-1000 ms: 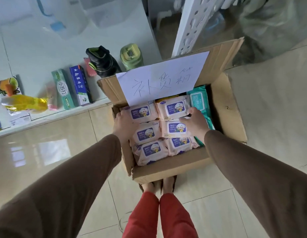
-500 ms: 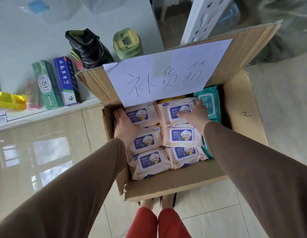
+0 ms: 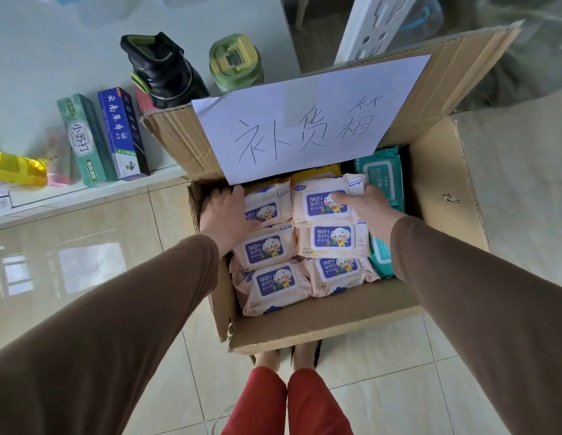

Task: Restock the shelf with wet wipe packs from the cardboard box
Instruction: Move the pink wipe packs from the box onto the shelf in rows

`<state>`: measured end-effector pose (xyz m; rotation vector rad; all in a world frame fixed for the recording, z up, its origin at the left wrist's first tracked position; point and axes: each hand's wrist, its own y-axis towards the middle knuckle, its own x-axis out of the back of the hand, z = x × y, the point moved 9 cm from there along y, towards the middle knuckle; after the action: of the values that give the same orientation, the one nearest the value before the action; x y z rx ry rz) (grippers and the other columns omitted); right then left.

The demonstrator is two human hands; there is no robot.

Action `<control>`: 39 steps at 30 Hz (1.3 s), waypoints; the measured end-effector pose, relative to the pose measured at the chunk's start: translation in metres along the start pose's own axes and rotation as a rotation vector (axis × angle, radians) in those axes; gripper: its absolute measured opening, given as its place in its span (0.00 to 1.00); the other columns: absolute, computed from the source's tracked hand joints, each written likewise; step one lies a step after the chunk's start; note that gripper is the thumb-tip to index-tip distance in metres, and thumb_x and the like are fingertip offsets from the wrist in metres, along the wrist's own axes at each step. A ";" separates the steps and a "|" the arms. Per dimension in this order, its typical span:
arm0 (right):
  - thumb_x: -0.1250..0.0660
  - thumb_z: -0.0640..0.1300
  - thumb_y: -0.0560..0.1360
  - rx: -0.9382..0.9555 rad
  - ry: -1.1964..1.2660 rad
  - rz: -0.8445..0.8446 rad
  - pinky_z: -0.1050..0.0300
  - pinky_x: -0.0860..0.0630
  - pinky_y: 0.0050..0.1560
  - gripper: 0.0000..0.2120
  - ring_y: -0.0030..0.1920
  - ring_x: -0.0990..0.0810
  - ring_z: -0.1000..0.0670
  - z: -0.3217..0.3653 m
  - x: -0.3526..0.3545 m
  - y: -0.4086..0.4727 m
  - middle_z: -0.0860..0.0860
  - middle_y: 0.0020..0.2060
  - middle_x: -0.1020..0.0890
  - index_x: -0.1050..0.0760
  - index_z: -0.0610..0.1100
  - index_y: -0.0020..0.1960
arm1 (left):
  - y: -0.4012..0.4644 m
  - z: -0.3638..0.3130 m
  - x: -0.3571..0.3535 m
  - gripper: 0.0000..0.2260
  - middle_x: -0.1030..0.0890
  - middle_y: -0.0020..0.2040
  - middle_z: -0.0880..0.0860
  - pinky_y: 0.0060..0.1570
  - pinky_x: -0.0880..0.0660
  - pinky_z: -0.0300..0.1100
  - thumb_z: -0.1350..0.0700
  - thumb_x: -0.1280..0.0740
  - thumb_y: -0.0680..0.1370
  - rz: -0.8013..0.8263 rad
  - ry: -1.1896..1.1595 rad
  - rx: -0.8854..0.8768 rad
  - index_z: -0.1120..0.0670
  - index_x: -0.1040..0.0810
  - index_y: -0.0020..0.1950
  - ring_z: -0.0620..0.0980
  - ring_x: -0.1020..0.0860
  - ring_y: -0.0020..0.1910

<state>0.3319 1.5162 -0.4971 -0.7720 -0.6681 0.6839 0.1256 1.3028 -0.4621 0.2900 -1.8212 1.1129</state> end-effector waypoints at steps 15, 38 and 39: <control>0.22 0.43 0.70 0.114 -0.106 0.165 0.59 0.26 0.39 0.18 0.46 0.18 0.52 0.099 0.012 -0.215 0.48 0.46 0.16 0.24 0.35 0.52 | -0.164 0.043 0.146 0.11 0.20 0.44 0.47 0.32 0.31 0.40 0.47 0.25 0.71 0.176 -0.336 0.107 0.47 0.22 0.49 0.48 0.24 0.40; 0.21 0.44 0.63 0.620 0.017 0.611 0.44 0.20 0.57 0.30 0.58 0.17 0.40 0.470 -0.349 -0.579 0.42 0.55 0.15 0.22 0.39 0.63 | -0.423 0.468 0.530 0.07 0.14 0.46 0.53 0.37 0.25 0.42 0.61 0.29 0.77 -0.207 -0.937 -0.026 0.53 0.20 0.53 0.51 0.18 0.40; 0.21 0.42 0.65 0.628 0.015 0.607 0.46 0.19 0.54 0.27 0.57 0.17 0.41 0.482 -0.361 -0.580 0.42 0.55 0.15 0.21 0.40 0.63 | -0.417 0.484 0.539 0.07 0.14 0.46 0.53 0.37 0.25 0.41 0.61 0.29 0.77 -0.228 -0.931 -0.018 0.52 0.20 0.53 0.51 0.18 0.40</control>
<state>-0.0698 1.1249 0.1231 -0.3792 -0.1613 1.3580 -0.1917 0.8255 0.1467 1.1175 -2.4990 0.8450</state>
